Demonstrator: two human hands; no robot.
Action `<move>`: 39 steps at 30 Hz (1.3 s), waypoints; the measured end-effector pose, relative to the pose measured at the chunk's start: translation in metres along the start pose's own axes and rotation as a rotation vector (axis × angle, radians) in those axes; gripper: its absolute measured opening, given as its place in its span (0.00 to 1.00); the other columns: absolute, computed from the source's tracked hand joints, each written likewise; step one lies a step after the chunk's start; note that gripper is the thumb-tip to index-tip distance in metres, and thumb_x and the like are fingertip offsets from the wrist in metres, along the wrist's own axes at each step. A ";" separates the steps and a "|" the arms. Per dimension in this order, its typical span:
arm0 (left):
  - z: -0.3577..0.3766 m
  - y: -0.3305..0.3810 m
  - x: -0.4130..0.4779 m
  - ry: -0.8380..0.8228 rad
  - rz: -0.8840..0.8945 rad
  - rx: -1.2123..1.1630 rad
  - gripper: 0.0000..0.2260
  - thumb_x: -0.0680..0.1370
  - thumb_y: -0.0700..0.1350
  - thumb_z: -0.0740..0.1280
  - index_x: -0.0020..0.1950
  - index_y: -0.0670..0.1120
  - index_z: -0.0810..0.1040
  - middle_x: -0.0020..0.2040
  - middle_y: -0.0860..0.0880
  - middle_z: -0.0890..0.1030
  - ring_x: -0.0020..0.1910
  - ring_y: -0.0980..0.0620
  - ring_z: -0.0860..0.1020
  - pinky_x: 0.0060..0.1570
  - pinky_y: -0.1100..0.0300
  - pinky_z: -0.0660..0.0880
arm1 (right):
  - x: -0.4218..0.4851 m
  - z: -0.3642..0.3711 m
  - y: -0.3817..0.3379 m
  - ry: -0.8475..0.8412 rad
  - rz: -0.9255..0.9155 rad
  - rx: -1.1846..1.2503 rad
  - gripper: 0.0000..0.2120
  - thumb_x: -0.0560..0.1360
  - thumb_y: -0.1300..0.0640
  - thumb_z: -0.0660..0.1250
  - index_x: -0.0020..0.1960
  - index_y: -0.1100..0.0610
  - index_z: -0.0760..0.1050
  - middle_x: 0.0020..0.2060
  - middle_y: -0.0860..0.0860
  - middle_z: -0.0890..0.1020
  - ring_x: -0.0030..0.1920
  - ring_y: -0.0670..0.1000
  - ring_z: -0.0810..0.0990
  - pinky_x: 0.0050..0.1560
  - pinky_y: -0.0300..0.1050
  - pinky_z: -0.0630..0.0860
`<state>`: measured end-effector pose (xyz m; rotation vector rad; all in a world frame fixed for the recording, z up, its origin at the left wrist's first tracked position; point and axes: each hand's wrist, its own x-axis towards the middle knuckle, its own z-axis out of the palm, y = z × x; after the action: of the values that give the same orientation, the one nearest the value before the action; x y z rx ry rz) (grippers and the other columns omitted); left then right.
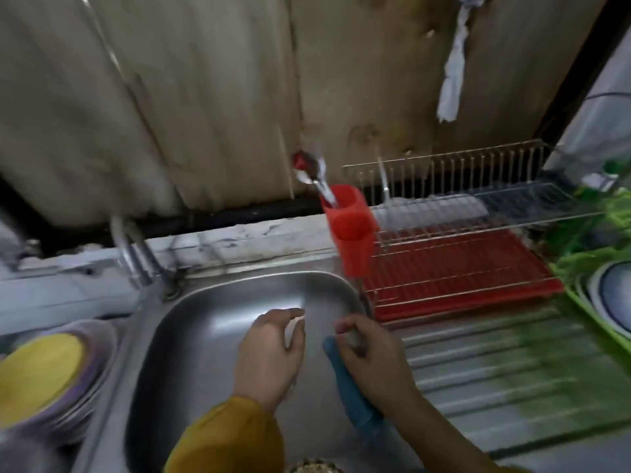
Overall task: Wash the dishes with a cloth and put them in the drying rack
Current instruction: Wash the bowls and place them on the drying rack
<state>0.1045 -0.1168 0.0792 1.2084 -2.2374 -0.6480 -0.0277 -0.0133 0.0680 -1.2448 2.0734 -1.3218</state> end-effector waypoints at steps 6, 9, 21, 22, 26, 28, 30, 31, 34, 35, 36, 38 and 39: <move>-0.097 -0.124 -0.010 0.137 -0.033 0.229 0.19 0.73 0.52 0.57 0.50 0.45 0.84 0.45 0.45 0.84 0.43 0.41 0.82 0.42 0.52 0.79 | 0.020 0.138 -0.082 -0.185 -0.290 -0.124 0.12 0.75 0.49 0.61 0.55 0.47 0.79 0.47 0.39 0.77 0.51 0.44 0.74 0.44 0.31 0.69; -0.137 -0.177 -0.003 0.146 -0.076 0.351 0.16 0.72 0.50 0.59 0.49 0.46 0.83 0.45 0.45 0.83 0.43 0.41 0.81 0.41 0.53 0.78 | 0.031 0.202 -0.113 -0.257 -0.400 -0.125 0.12 0.74 0.56 0.64 0.55 0.52 0.80 0.50 0.49 0.80 0.51 0.46 0.74 0.48 0.36 0.70; -0.220 -0.323 0.021 -0.420 -0.437 0.657 0.21 0.81 0.53 0.60 0.74 0.49 0.68 0.70 0.48 0.73 0.69 0.48 0.69 0.65 0.53 0.69 | 0.086 0.387 -0.172 -0.710 -0.536 -0.429 0.20 0.74 0.56 0.67 0.66 0.47 0.74 0.64 0.49 0.77 0.62 0.55 0.76 0.61 0.55 0.74; -0.220 -0.333 0.021 -0.497 -0.468 0.649 0.23 0.81 0.55 0.61 0.75 0.49 0.66 0.71 0.49 0.72 0.70 0.48 0.69 0.67 0.54 0.68 | 0.089 0.397 -0.175 -0.767 -0.548 -0.507 0.22 0.75 0.57 0.67 0.68 0.47 0.73 0.66 0.49 0.76 0.64 0.55 0.74 0.62 0.55 0.73; -0.209 -0.363 0.015 -0.712 -0.555 0.632 0.24 0.81 0.57 0.59 0.74 0.46 0.68 0.71 0.47 0.72 0.68 0.46 0.71 0.64 0.55 0.68 | 0.093 0.428 -0.188 -0.951 -0.605 -0.838 0.26 0.77 0.59 0.64 0.74 0.46 0.66 0.70 0.49 0.71 0.70 0.55 0.70 0.56 0.49 0.72; -0.204 -0.368 0.013 -0.756 -0.574 0.654 0.19 0.82 0.52 0.60 0.70 0.45 0.72 0.66 0.45 0.76 0.64 0.46 0.74 0.60 0.56 0.70 | 0.092 0.437 -0.189 -1.048 -0.640 -0.971 0.26 0.78 0.62 0.62 0.74 0.48 0.66 0.70 0.50 0.72 0.69 0.55 0.70 0.53 0.49 0.71; -0.203 -0.373 0.012 -0.753 -0.549 0.666 0.16 0.82 0.46 0.61 0.68 0.44 0.74 0.64 0.44 0.77 0.62 0.45 0.76 0.59 0.56 0.71 | 0.091 0.447 -0.183 -1.125 -0.674 -1.065 0.22 0.78 0.64 0.61 0.71 0.53 0.71 0.67 0.53 0.75 0.65 0.56 0.73 0.49 0.49 0.72; -0.203 -0.374 0.012 -0.739 -0.533 0.666 0.16 0.81 0.45 0.61 0.68 0.43 0.74 0.64 0.44 0.77 0.61 0.45 0.76 0.59 0.57 0.71 | 0.091 0.450 -0.179 -1.140 -0.689 -1.095 0.19 0.78 0.65 0.62 0.67 0.56 0.75 0.64 0.54 0.77 0.61 0.57 0.75 0.46 0.48 0.72; -0.206 -0.375 0.013 -0.694 -0.531 0.670 0.14 0.81 0.43 0.61 0.66 0.43 0.75 0.62 0.44 0.77 0.60 0.46 0.76 0.59 0.58 0.71 | 0.095 0.453 -0.172 -1.086 -0.733 -1.053 0.08 0.76 0.67 0.63 0.49 0.59 0.79 0.45 0.53 0.78 0.49 0.58 0.77 0.39 0.46 0.69; -0.206 -0.375 0.013 -0.666 -0.543 0.659 0.14 0.81 0.43 0.61 0.66 0.43 0.75 0.62 0.44 0.77 0.61 0.46 0.76 0.60 0.58 0.71 | 0.096 0.451 -0.172 -1.060 -0.755 -1.028 0.07 0.75 0.67 0.63 0.43 0.57 0.76 0.40 0.53 0.75 0.46 0.58 0.75 0.36 0.45 0.66; -0.207 -0.376 0.014 -0.642 -0.556 0.636 0.14 0.82 0.43 0.61 0.66 0.44 0.74 0.63 0.44 0.77 0.62 0.46 0.75 0.61 0.58 0.71 | 0.097 0.450 -0.172 -1.042 -0.768 -0.993 0.08 0.75 0.67 0.65 0.42 0.55 0.75 0.38 0.52 0.74 0.46 0.58 0.74 0.34 0.43 0.64; -0.209 -0.376 0.014 -0.614 -0.538 0.586 0.16 0.81 0.45 0.62 0.69 0.45 0.72 0.64 0.45 0.76 0.62 0.46 0.75 0.62 0.58 0.71 | 0.101 0.449 -0.170 -1.042 -0.741 -0.924 0.07 0.74 0.62 0.70 0.52 0.55 0.79 0.47 0.54 0.79 0.52 0.58 0.76 0.39 0.43 0.65; -0.211 -0.376 0.013 -0.604 -0.529 0.557 0.18 0.81 0.46 0.64 0.70 0.46 0.72 0.64 0.46 0.76 0.62 0.47 0.75 0.62 0.58 0.71 | 0.102 0.447 -0.170 -1.060 -0.695 -0.893 0.13 0.74 0.59 0.72 0.58 0.55 0.79 0.51 0.54 0.80 0.56 0.57 0.76 0.43 0.44 0.65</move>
<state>0.4622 -0.3471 0.0077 2.1654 -2.7081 -0.6639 0.3116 -0.3617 0.0124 -2.4253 1.3870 0.3234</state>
